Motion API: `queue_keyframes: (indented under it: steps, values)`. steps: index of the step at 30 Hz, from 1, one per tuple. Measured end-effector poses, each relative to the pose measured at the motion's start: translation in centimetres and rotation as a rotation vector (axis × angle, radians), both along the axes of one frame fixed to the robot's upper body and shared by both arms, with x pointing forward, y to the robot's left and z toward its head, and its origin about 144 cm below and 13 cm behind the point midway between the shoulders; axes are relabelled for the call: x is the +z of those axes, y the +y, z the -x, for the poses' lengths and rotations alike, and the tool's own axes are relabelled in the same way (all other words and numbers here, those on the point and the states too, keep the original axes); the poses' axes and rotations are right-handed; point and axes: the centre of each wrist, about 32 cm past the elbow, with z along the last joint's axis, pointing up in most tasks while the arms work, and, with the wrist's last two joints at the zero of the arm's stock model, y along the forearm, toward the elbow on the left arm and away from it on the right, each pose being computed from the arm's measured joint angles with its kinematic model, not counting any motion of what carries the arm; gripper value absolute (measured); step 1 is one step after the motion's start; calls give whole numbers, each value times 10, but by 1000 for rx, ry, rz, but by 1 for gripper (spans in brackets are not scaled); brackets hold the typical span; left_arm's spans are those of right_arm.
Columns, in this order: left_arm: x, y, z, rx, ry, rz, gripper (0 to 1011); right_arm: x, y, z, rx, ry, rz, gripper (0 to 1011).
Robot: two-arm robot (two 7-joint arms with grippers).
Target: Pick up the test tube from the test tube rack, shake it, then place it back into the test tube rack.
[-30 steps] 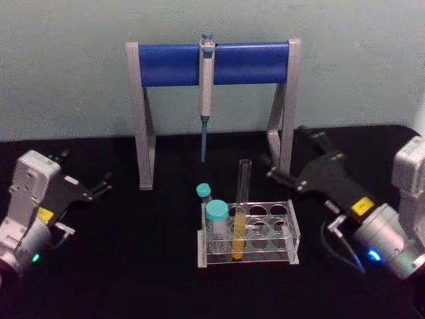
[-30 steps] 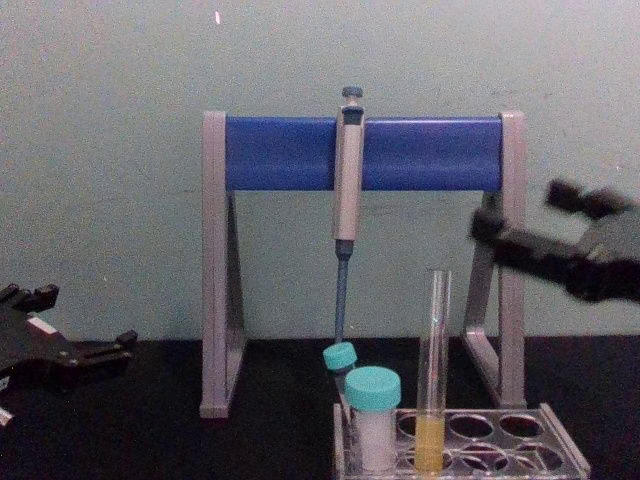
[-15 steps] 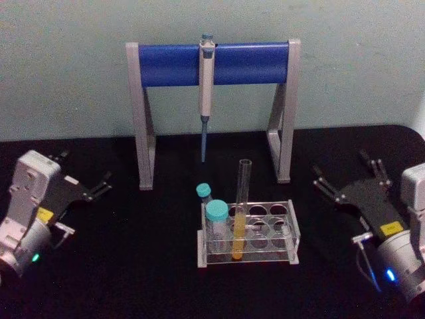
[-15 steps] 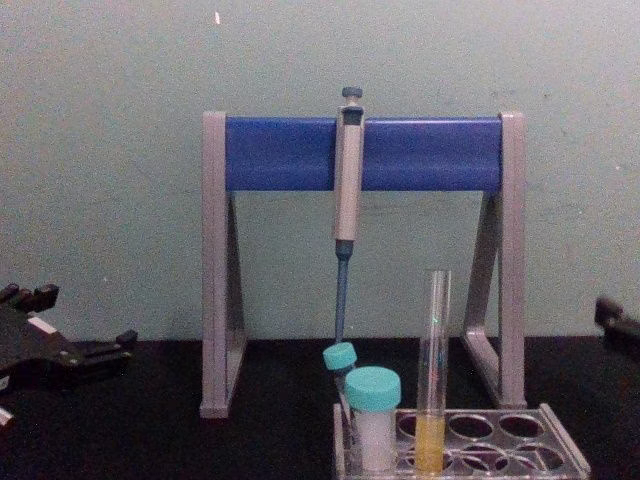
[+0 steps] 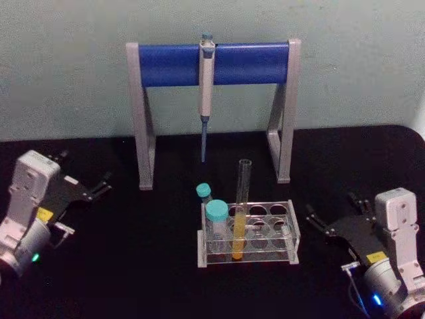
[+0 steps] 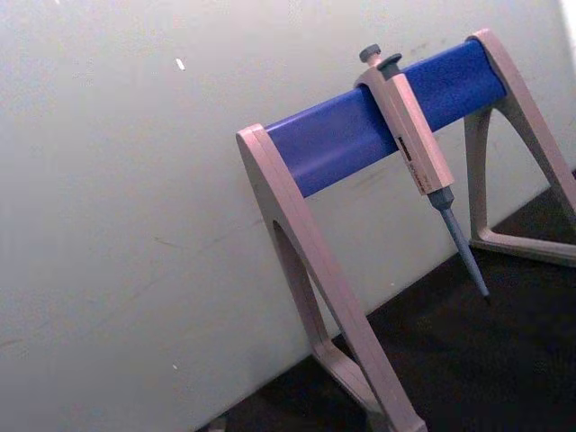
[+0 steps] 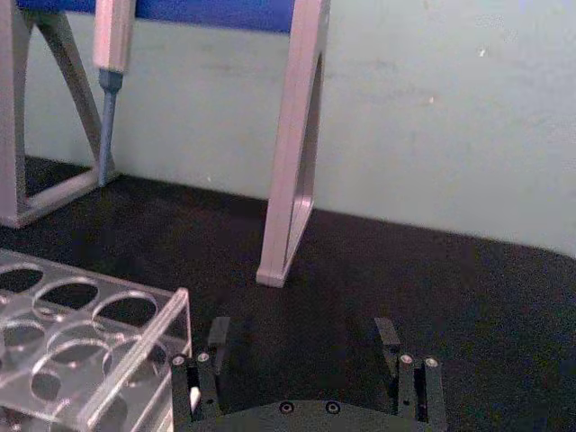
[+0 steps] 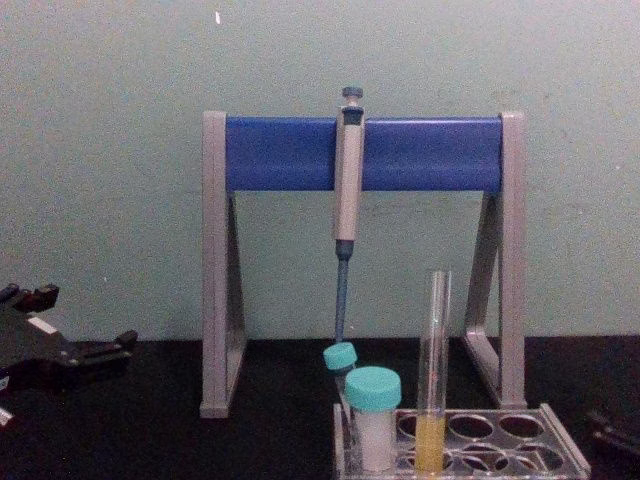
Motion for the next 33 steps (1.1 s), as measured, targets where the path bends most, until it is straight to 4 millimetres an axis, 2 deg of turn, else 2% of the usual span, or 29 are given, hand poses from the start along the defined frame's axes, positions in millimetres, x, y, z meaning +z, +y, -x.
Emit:
queue_keyframes:
  steps: [8,33]
  values:
    - [0,0,0,0,0,0,1001,-10,-1,-2,0,41,6,1000]
    - [0,0,0,0,0,0,1001,-9,0,-2,3,37,5,1000]
